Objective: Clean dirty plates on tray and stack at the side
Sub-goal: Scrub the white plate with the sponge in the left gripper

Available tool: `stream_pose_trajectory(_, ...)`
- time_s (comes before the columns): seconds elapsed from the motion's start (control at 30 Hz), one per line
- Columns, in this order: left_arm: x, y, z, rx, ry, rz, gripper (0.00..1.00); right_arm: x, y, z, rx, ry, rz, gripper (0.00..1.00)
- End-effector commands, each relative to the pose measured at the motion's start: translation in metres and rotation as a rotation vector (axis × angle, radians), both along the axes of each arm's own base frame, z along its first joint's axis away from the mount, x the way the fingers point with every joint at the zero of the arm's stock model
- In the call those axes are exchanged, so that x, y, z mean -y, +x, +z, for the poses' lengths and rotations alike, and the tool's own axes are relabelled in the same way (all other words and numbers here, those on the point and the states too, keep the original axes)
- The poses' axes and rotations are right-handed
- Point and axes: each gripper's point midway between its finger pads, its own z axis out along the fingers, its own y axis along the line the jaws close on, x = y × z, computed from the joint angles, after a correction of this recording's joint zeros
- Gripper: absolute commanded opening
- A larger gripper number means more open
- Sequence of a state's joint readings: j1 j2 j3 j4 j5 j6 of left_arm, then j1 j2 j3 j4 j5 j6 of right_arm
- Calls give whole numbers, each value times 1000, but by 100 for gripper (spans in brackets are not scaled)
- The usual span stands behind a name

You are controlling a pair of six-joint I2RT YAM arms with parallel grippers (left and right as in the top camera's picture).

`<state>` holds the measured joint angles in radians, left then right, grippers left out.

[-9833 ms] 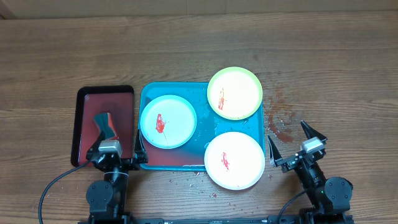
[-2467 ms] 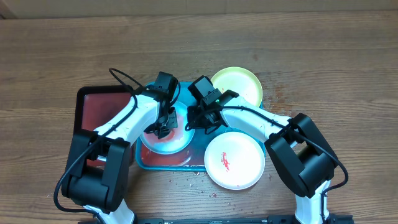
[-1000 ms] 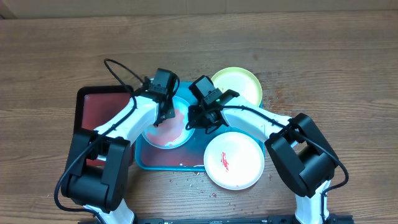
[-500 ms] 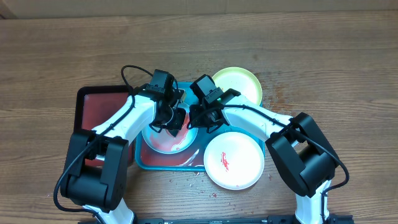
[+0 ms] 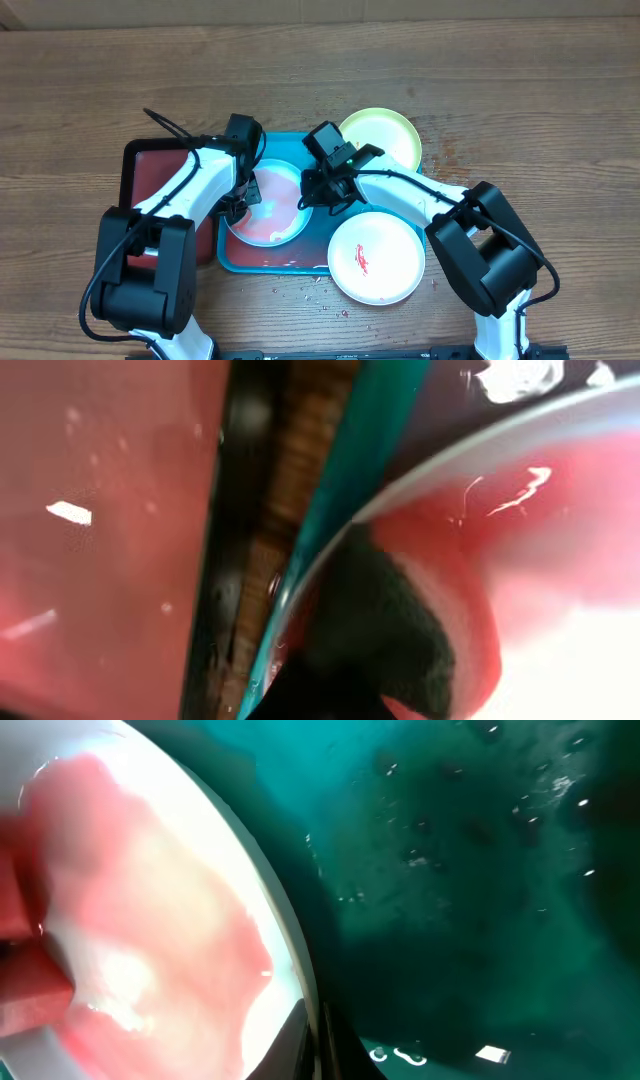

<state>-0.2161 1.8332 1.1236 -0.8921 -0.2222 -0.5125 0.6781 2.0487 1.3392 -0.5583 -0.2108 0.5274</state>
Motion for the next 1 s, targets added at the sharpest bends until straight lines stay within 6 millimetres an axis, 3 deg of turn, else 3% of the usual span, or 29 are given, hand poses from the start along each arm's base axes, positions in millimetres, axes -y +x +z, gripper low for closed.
stream_pose_trajectory(0.0,35,-22,-9,-125,-203,-180,4,8,3,-10,-4,-38,-17,4)
stream_pose_trajectory(0.03,59,-28,-8,-153,-339,-290,4,8,3,-10,-3,-38,-17,4)
stream_pose_trajectory(0.17,122,-43,12,-141,-722,-587,4,8,3,-10,-4,-38,-17,4)
stream_pose_trajectory(0.23,138,-42,20,-99,-821,-667,4,8,3,-10,-4,-38,-17,4)
stream_pose_trajectory(0.33,140,-24,17,-28,-791,-670,4,8,3,-10,-5,-39,-17,4)
stream_pose_trajectory(0.5,109,29,3,114,-539,-439,4,8,2,-10,-7,-41,-17,4)
stream_pose_trajectory(0.6,70,54,-2,198,-310,-241,4,9,2,-11,-10,-43,-17,4)
stream_pose_trajectory(0.67,40,60,-2,231,-148,-122,4,9,2,-11,-10,-43,-17,4)
stream_pose_trajectory(0.8,-2,46,3,213,76,14,4,9,2,-11,-9,-43,-17,4)
stream_pose_trajectory(0.97,-9,3,-1,26,101,-17,4,9,2,-11,-8,-42,-17,4)
